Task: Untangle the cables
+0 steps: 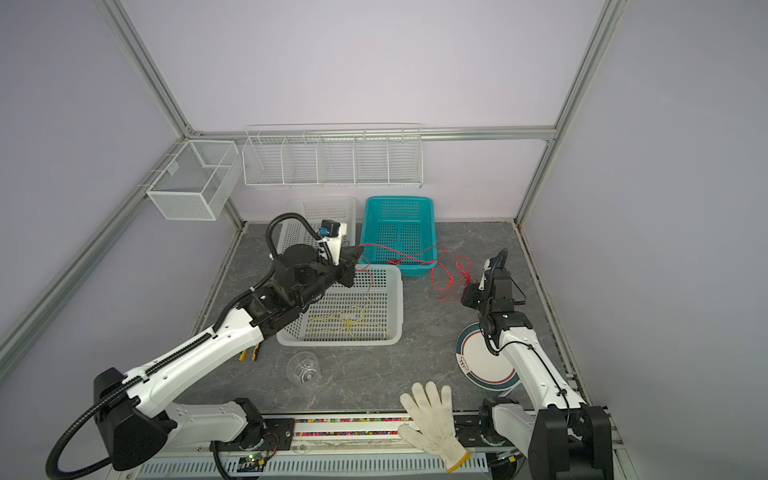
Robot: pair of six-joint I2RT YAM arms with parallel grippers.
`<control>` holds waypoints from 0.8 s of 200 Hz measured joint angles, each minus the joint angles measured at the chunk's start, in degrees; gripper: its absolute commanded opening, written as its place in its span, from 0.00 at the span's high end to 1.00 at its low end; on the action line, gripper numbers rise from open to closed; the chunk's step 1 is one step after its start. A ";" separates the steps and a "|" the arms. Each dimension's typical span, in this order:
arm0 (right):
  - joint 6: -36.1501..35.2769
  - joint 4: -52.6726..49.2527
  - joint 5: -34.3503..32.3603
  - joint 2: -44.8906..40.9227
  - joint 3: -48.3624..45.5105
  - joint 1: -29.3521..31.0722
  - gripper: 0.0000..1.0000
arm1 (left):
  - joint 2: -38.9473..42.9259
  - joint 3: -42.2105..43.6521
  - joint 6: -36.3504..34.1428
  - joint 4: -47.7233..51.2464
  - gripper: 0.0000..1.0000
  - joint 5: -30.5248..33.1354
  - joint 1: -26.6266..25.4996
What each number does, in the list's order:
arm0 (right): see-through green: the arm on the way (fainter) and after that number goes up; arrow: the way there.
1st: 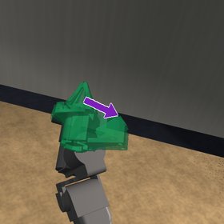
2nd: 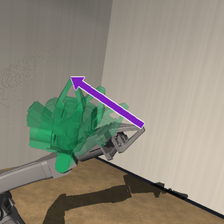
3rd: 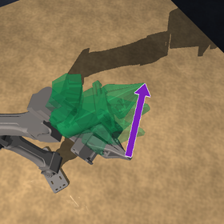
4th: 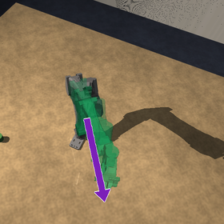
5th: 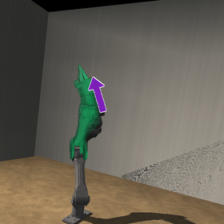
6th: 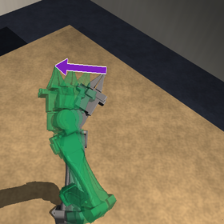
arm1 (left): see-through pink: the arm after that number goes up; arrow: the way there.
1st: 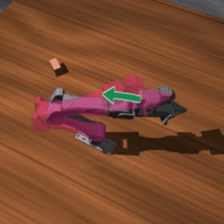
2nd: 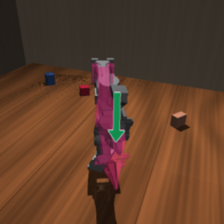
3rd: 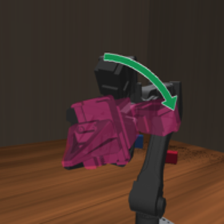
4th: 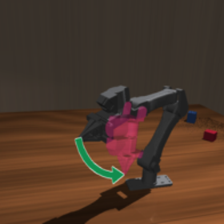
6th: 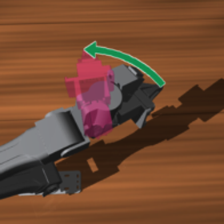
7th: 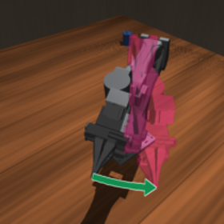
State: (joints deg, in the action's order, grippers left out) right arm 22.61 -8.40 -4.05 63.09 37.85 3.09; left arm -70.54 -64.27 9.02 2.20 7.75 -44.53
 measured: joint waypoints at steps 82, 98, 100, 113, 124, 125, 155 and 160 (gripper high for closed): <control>0.87 -2.43 -0.59 0.02 0.00 -1.53 0.94 | 7.10 4.15 0.33 0.94 1.00 7.28 1.86; 1.22 -2.97 -0.50 0.02 0.04 -2.45 0.94 | 8.66 4.46 0.35 2.03 1.00 9.29 2.19; 1.25 -3.08 -0.50 0.02 0.04 -2.67 0.94 | 8.87 4.46 0.37 2.05 1.00 9.57 2.32; 1.42 -3.61 -0.15 0.02 0.04 -3.50 0.93 | 10.10 4.46 0.35 2.71 1.00 10.80 3.08; 1.42 -3.58 0.87 0.02 0.11 -3.48 0.94 | 10.75 4.46 0.35 3.32 1.00 11.32 3.13; 1.42 -3.58 0.96 0.02 0.11 -3.48 0.93 | 10.80 4.46 0.37 3.34 1.00 11.37 3.13; 1.40 -3.65 3.54 0.02 0.46 -3.50 0.93 | 11.17 4.57 0.39 4.13 1.00 12.00 3.37; 1.38 -3.65 3.93 -0.04 0.50 -3.50 0.93 | 11.26 4.63 0.39 4.11 1.00 11.96 3.41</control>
State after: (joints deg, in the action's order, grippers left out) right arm 23.99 -12.05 -0.12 63.05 38.35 -0.40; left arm -59.29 -59.64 9.41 6.31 19.70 -41.12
